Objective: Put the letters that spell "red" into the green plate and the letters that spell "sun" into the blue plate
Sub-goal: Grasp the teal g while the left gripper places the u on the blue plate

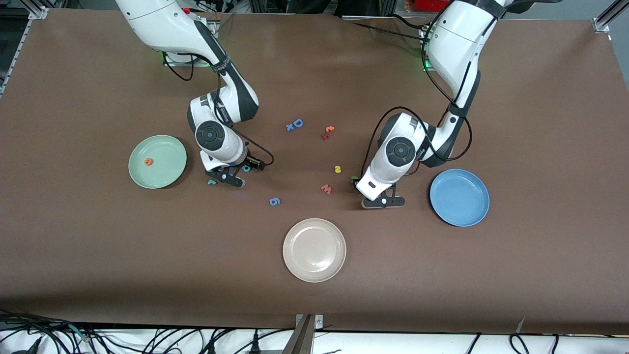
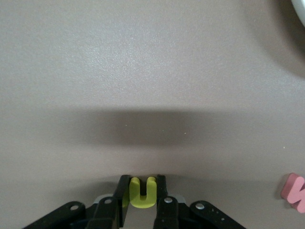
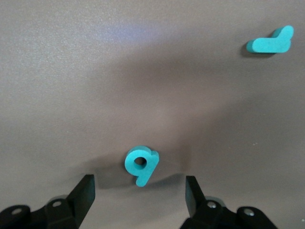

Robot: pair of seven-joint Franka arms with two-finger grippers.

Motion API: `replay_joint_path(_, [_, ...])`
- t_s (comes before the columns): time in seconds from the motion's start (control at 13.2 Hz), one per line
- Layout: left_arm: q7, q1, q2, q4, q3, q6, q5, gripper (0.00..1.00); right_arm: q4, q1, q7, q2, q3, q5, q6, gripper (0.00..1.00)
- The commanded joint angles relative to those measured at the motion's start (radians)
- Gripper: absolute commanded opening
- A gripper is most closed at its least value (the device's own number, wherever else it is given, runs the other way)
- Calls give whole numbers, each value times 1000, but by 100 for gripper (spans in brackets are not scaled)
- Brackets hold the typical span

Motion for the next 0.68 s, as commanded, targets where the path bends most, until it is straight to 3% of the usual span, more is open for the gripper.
replay_joint_path(0.0, [106, 77, -96, -18, -2, -138, 23, 16, -10, -4, -21, -7, -1, 9, 15, 81])
replay_joint_path(0.23, [221, 148, -170, -21, 0, -313, 21, 17, -10, -4, -29, -7, -1, 6, 21, 76])
replay_joint_path(0.61, [473, 307, -245, -87, 1, -372, 29, 18, -27, -4, -98, -16, -11, 4, 33, 76])
